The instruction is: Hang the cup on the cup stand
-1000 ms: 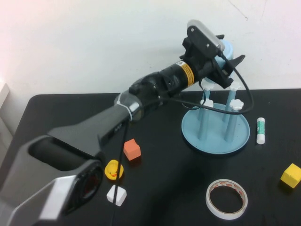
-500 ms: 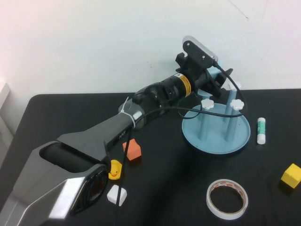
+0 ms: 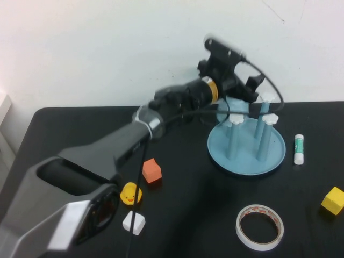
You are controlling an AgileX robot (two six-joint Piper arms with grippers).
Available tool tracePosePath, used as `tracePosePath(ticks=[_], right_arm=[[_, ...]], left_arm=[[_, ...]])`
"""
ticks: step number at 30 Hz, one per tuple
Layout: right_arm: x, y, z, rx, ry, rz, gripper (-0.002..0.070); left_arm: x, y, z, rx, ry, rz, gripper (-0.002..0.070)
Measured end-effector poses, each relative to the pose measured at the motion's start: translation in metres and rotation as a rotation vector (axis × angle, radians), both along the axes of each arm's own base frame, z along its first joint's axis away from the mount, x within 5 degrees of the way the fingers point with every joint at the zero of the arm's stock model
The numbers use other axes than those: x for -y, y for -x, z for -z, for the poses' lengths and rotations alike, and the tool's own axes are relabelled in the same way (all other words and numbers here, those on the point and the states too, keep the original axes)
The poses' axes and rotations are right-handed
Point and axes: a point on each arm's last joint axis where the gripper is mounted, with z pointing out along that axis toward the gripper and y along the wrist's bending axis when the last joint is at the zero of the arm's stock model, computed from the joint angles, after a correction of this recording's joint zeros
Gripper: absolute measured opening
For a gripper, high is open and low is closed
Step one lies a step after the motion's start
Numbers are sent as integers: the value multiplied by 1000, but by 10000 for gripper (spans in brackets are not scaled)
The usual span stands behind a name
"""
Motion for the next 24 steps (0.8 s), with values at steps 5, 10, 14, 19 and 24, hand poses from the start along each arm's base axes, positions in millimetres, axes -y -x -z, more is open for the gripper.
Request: tracePosePath(ticks=[5, 10, 14, 19, 24], right_arm=[[0, 0, 0, 0, 0, 0, 0], [0, 0, 0, 0, 0, 0, 0], [0, 0, 0, 0, 0, 0, 0], [0, 0, 0, 0, 0, 0, 0], [0, 0, 0, 0, 0, 0, 0]], left_arm=[[-5, 19, -62, 33, -45, 140, 488], [-32, 44, -130, 24, -2, 355, 230], [-61, 58, -181, 97, 11, 392, 51], [-100, 76, -245, 277, 7, 298, 8], [-140, 89, -299, 457, 7, 76, 1]])
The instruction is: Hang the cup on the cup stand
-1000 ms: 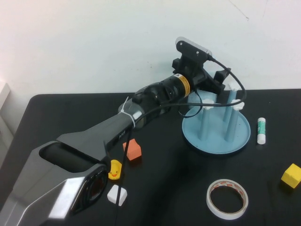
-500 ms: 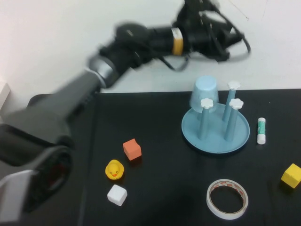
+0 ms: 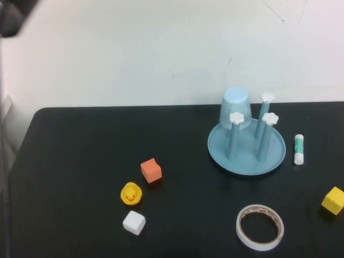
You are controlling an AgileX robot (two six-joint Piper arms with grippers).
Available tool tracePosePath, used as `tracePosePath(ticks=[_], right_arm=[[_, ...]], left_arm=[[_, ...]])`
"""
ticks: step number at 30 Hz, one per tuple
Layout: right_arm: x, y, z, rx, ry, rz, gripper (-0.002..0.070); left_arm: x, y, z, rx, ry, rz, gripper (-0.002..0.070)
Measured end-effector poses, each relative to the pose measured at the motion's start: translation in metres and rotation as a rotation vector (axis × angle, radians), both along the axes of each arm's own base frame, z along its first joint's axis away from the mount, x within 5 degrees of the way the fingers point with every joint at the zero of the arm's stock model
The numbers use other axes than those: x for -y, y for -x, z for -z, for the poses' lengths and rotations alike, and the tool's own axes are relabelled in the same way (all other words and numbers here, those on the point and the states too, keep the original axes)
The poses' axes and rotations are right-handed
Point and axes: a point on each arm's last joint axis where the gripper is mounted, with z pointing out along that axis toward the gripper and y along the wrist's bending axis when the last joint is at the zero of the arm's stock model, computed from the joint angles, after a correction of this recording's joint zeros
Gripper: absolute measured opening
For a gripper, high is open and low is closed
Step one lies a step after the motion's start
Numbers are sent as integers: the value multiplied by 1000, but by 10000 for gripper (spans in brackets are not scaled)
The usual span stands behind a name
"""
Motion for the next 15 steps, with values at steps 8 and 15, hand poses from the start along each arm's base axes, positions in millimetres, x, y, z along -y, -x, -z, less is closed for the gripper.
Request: tracePosePath(ticks=[8, 15], right_arm=[[0, 0, 0, -1, -1, 0, 0], [0, 0, 0, -1, -1, 0, 0]], left_arm=[[-59, 28, -62, 259, 36, -414, 0], [-110, 85, -64, 238, -25, -604, 0]])
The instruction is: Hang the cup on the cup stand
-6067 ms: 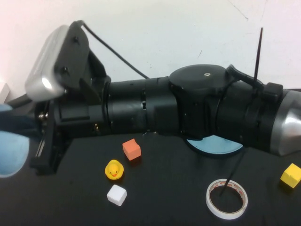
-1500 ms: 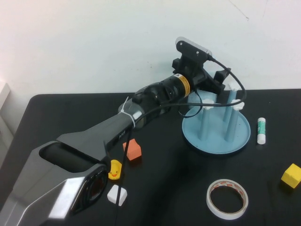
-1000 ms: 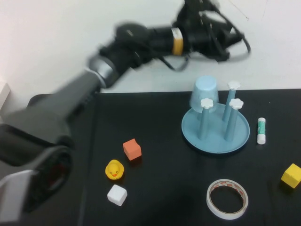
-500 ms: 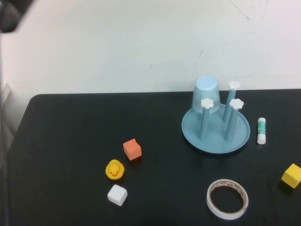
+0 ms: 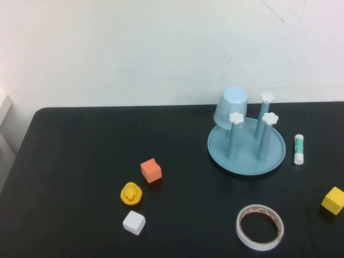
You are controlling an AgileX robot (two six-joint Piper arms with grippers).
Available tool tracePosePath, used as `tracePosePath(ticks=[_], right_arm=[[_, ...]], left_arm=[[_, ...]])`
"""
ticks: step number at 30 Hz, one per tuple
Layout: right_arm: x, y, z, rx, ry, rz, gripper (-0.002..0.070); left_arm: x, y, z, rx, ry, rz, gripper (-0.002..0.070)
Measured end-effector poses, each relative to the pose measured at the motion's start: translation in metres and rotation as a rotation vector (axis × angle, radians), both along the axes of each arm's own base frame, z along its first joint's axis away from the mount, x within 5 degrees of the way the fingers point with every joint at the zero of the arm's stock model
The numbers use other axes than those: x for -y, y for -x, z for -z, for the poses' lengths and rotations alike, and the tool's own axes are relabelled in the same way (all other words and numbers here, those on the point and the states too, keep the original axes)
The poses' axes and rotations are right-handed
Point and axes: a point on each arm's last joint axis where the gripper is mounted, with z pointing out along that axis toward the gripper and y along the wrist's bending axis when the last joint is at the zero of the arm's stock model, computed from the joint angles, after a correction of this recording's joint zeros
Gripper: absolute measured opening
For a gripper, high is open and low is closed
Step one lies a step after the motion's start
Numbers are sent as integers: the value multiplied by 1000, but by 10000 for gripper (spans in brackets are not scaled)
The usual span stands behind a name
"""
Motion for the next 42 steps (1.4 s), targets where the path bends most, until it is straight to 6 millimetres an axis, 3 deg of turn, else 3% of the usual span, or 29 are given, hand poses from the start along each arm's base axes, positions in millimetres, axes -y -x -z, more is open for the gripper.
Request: tracePosePath(ticks=[6, 11, 19, 22, 26, 29, 33, 39, 42], right_arm=[[0, 0, 0, 0, 0, 0, 0], [0, 0, 0, 1, -1, 0, 0], [0, 0, 0, 1, -1, 0, 0], [0, 0, 0, 1, -1, 0, 0], [0, 0, 0, 1, -1, 0, 0], [0, 0, 0, 1, -1, 0, 0], [0, 0, 0, 1, -1, 0, -1], [0, 0, 0, 1, -1, 0, -1], [0, 0, 0, 1, -1, 0, -1]], left_arm=[[-19, 60, 34, -68, -103, -66, 0], [-32, 107, 78, -142, -130, -117, 0], [-69, 183, 148, -220, 96, -304, 0], [-71, 211, 168, -207, 129, -257, 0], [-57, 240, 204, -258, 166, -28, 0], [-45, 254, 234, -318, 125, 130, 0], [-38, 263, 266, -378, 91, 210, 0], [-49, 256, 301, -439, 124, 69, 0], [-63, 250, 317, -454, 160, -90, -1]])
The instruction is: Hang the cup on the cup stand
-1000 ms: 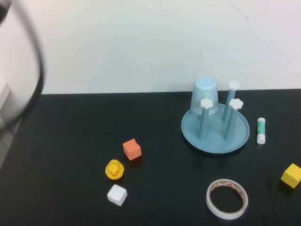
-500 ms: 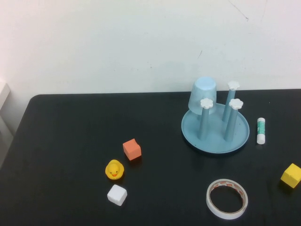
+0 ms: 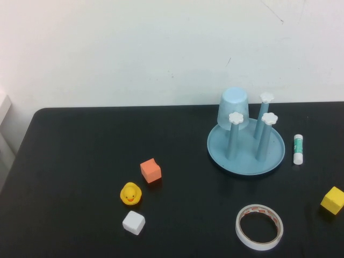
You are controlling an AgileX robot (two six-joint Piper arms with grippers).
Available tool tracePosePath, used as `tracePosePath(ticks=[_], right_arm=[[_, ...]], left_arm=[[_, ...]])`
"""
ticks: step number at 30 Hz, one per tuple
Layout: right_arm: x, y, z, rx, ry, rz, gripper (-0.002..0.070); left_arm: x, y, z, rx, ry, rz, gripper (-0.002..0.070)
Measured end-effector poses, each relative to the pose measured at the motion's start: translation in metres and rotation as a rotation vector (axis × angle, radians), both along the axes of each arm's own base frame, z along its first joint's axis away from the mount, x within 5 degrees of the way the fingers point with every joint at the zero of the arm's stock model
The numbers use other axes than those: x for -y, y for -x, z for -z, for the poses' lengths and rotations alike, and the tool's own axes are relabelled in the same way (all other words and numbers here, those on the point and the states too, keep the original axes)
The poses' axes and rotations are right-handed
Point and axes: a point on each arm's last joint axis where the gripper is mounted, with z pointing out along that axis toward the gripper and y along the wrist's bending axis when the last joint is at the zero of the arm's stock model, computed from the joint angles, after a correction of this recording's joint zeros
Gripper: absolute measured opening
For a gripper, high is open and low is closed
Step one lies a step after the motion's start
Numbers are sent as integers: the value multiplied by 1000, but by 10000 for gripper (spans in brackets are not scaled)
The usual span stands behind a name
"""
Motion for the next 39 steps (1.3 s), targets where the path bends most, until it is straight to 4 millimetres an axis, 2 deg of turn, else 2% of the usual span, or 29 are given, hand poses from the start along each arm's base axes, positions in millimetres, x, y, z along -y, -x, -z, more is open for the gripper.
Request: tracePosePath(ticks=[4, 7, 12, 19, 27, 32, 36, 39], right_arm=[[0, 0, 0, 0, 0, 0, -1], [0, 0, 0, -1, -1, 0, -1], [0, 0, 0, -2, -3, 0, -1], [0, 0, 0, -3, -4, -1, -1], [-1, 1, 0, -8, -9, -1, -1], [-1, 1, 0, -9, -11, -1, -1], [-1, 1, 0, -9, -11, -1, -1], [-1, 1, 0, -9, -11, -1, -1]], left_arm=[[-13, -2, 5, 3, 15, -142, -1], [-20, 1, 7, 20, 90, -211, -1], [-28, 9, 18, 45, 230, -279, -1], [-31, 16, 35, -50, 367, -317, -1], [-24, 23, 59, -292, 241, -266, -1], [-20, 22, 68, -320, 229, -223, -1], [-18, 21, 67, -277, 255, -215, -1], [-16, 22, 68, -287, 208, -205, -1]])
